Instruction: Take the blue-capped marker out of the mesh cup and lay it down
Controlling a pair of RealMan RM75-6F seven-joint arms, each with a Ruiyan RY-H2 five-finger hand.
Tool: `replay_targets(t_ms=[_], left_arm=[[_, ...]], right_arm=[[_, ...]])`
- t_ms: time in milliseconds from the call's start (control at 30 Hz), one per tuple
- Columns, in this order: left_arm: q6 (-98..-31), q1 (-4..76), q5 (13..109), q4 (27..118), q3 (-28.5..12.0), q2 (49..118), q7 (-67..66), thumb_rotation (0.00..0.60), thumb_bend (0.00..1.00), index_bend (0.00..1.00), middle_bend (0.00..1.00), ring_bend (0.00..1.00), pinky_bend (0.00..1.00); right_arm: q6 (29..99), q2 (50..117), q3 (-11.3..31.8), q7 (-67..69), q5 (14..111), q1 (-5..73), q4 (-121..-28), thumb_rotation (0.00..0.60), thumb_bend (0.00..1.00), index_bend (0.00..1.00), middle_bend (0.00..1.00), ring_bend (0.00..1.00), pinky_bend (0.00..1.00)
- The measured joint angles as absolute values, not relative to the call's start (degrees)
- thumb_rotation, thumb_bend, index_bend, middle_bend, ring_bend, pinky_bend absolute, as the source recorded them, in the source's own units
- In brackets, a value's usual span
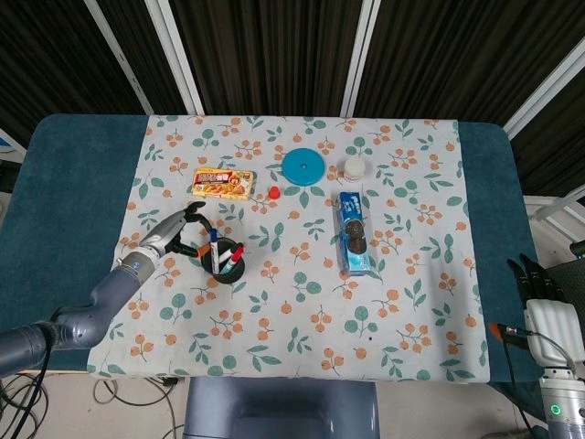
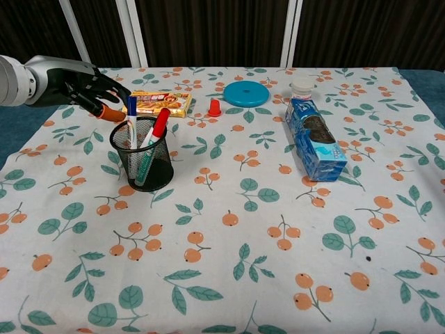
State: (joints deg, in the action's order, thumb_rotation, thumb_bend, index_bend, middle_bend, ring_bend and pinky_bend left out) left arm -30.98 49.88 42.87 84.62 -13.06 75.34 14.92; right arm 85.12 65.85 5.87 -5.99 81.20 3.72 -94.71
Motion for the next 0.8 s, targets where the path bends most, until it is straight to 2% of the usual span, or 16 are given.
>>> replay_targets(t_ms=[800], left_arm=[[-30.35, 51.15, 40.84, 85.04, -12.7, 75.55, 13.29, 0.6, 0.36, 0.46, 0.0, 0.0, 0.0]], right_arm=[[85.19, 65.74, 5.9, -5.73, 81.23, 3.68, -94.72, 0.6, 0.11, 0.09, 0.01, 0.06, 0.17]])
